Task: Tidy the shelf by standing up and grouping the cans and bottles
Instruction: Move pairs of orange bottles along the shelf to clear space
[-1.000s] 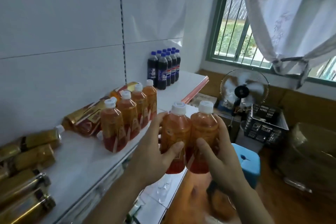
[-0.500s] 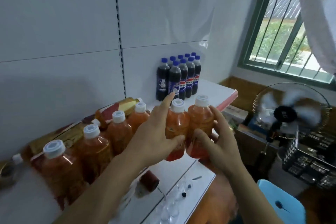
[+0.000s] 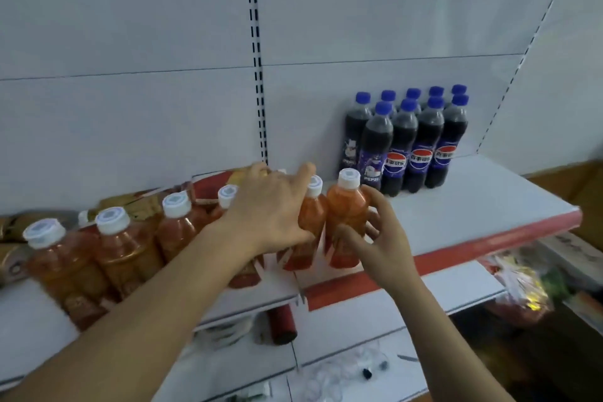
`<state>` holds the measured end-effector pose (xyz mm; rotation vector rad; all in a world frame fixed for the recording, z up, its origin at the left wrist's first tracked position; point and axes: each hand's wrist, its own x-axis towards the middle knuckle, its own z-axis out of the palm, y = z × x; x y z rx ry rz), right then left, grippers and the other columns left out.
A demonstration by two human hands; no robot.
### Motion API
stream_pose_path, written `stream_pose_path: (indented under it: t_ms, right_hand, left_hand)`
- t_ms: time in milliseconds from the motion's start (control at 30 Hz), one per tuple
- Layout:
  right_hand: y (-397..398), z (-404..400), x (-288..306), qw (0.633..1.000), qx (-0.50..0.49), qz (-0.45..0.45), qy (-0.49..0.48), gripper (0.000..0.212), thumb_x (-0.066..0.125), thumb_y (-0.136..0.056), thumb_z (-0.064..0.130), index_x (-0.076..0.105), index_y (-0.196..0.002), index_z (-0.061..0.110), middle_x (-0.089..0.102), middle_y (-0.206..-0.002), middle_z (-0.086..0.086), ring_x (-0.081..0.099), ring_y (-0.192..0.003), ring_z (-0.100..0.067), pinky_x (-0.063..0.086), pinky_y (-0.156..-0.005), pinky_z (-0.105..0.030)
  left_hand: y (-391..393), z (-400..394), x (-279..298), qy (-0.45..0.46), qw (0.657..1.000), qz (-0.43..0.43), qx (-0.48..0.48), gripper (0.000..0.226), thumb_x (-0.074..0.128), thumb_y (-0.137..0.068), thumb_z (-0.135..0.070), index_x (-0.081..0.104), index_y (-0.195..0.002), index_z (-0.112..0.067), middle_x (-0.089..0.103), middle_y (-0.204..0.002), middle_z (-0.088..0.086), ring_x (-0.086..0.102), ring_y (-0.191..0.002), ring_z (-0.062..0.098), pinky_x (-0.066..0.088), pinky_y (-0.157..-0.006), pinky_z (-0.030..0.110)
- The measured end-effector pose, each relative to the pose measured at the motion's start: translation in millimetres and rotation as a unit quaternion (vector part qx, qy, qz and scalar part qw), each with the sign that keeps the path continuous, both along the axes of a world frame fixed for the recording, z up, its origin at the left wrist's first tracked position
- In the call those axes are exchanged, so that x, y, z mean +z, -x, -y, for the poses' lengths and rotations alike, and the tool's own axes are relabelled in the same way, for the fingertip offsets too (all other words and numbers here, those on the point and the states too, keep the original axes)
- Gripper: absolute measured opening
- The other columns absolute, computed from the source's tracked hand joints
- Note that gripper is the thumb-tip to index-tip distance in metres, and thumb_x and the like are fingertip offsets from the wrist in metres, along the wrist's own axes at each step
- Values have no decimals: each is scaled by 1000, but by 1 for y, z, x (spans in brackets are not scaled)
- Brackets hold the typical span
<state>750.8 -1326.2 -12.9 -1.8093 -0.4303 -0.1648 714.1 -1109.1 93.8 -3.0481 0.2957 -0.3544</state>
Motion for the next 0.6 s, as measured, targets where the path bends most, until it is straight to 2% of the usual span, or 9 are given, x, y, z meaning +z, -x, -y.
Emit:
stream_pose_path:
  t_ms: [133, 300, 367, 500, 600]
  right_hand:
    - [-17, -8, -5, 999, 39, -8, -20, 71, 81, -93, 11, 48, -147, 44, 68, -133, 16, 68, -121, -10, 59, -105, -41]
    - [-26, -25, -7, 997, 79, -10, -16, 71, 79, -93, 9, 48, -150, 35, 69, -131, 13, 69, -119, -13, 61, -101, -39]
    - [-27, -28, -8, 996, 88, -6, -11, 71, 79, -93, 9, 47, -151, 34, 69, -131, 14, 69, -119, -12, 60, -101, -38]
    - [-27, -32, -13, 996, 84, 12, 9, 73, 81, -94, 19, 43, -155, 37, 63, -139, 16, 65, -126, -11, 58, -104, -38]
    - [-25, -33, -15, 996, 83, 19, 28, 74, 80, -95, 26, 40, -155, 43, 59, -143, 21, 61, -131, -9, 56, -107, -38]
  left_hand:
    - [-12, -4, -2, -50, 998, -14, 32, 95, 68, -62, -79, 29, -131, -26, 70, -98, -3, 65, -100, 27, 41, -101, 49]
    - [-8, -14, 4, -67, 994, -44, 71, 98, 76, -69, -76, 35, -140, -21, 66, -124, -2, 60, -120, 24, 38, -110, 52]
    - [-5, -16, 7, -75, 993, -45, 82, 99, 78, -69, -76, 38, -140, -21, 65, -129, -2, 59, -122, 24, 37, -112, 52]
    - [-4, -20, 10, -65, 993, -50, 81, 93, 79, -68, -78, 41, -134, -24, 63, -128, -4, 60, -117, 22, 46, -100, 45]
    - [-3, -23, 11, -65, 993, -53, 82, 106, 79, -69, -78, 36, -148, -22, 60, -140, -2, 59, -126, 24, 48, -102, 44]
